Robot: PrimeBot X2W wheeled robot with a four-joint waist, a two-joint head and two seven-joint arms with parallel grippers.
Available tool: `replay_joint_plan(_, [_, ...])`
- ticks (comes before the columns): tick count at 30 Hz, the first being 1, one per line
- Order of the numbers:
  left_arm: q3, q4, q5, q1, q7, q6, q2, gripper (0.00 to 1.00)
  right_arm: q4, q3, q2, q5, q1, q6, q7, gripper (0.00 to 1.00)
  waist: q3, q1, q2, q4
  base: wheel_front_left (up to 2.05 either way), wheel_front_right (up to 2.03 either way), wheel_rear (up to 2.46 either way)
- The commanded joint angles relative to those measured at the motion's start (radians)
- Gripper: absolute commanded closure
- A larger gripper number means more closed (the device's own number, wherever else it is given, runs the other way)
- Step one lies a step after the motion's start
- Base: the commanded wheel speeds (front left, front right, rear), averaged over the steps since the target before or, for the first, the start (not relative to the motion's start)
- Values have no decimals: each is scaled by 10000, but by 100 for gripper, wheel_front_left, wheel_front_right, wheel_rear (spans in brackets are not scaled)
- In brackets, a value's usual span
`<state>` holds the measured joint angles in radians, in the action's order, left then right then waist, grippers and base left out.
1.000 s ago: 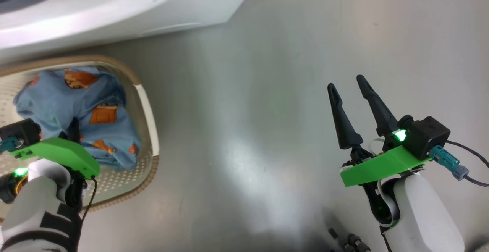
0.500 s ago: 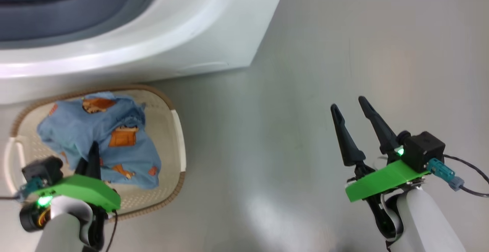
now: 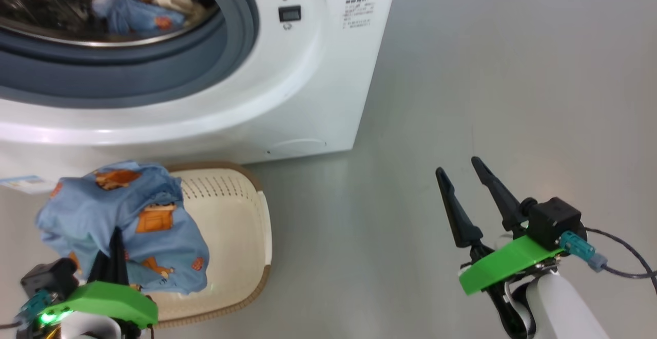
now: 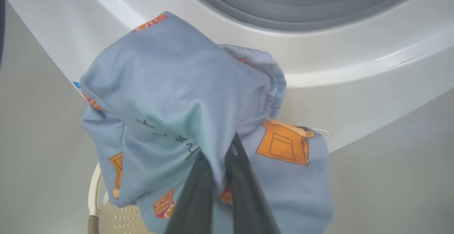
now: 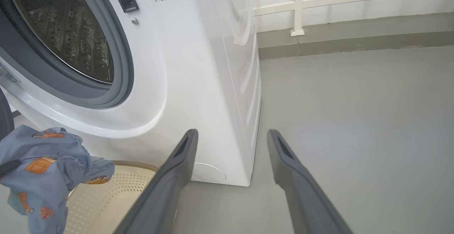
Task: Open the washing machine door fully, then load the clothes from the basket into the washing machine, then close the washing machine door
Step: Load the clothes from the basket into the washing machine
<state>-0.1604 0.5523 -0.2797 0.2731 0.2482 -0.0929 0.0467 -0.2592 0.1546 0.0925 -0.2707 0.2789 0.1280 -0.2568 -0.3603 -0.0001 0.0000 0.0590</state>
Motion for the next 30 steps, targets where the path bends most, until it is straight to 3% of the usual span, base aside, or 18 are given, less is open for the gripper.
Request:
replay_joint_plan(1, [-378,-444,89,-251,135,-36,190,100,148,290,-35,189,-379,27,-49,0,642,1,0,-105,0,0,0])
replay_joint_plan(10, [-529,-2009,256,-1137,135,-23,57,100,66,331,-87,252,-751,27,-49,0,1510,1,0,-157,0,0,0])
replay_joint_plan(30, [-12,-5244,599,-3748,135,693,37,100,408,-7,-193,813,-1582,27,-49,0,3396,1,0,-250,0,0,0])
